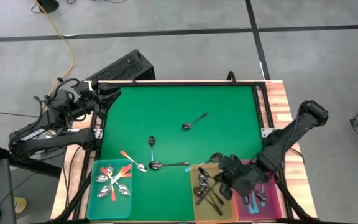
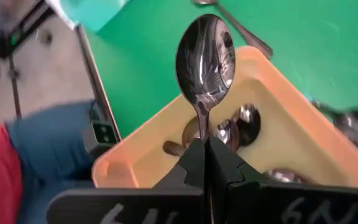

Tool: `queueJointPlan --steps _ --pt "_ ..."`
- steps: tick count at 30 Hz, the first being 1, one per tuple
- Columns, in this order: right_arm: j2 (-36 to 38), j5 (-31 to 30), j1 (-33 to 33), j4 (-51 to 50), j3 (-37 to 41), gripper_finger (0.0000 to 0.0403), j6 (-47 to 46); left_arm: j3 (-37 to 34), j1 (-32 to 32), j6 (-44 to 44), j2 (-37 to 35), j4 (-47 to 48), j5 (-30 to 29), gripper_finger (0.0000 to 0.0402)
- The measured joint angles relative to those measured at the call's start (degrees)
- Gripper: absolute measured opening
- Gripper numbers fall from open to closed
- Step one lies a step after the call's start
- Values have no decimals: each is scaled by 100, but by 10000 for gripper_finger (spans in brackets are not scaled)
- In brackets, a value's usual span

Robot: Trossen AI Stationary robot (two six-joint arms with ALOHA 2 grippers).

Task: Sort silverware by color (type)
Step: Put the black spoon into the orange bin

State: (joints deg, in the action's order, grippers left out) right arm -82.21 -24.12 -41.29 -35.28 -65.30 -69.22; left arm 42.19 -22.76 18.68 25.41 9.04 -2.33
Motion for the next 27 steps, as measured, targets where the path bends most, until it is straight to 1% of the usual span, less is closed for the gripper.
queueJointPlan --steps 3,6,11,19,27 --pt "10 -554 -274 -181 0 12 -629 0 -1 6 0 4 0 121" --pt "-89 -832 -347 -169 0 12 -956 0 1 8 0 4 -2 121" --pt "-306 -845 -237 -90 0 12 -1045 0 0 46 0 4 -2 121" --pt "-743 -372 -143 178 0 12 -1117 0 0 195 0 9 -4 121" --pt "-1095 -203 -206 186 0 12 -1445 0 0 207 0 11 -3 121"
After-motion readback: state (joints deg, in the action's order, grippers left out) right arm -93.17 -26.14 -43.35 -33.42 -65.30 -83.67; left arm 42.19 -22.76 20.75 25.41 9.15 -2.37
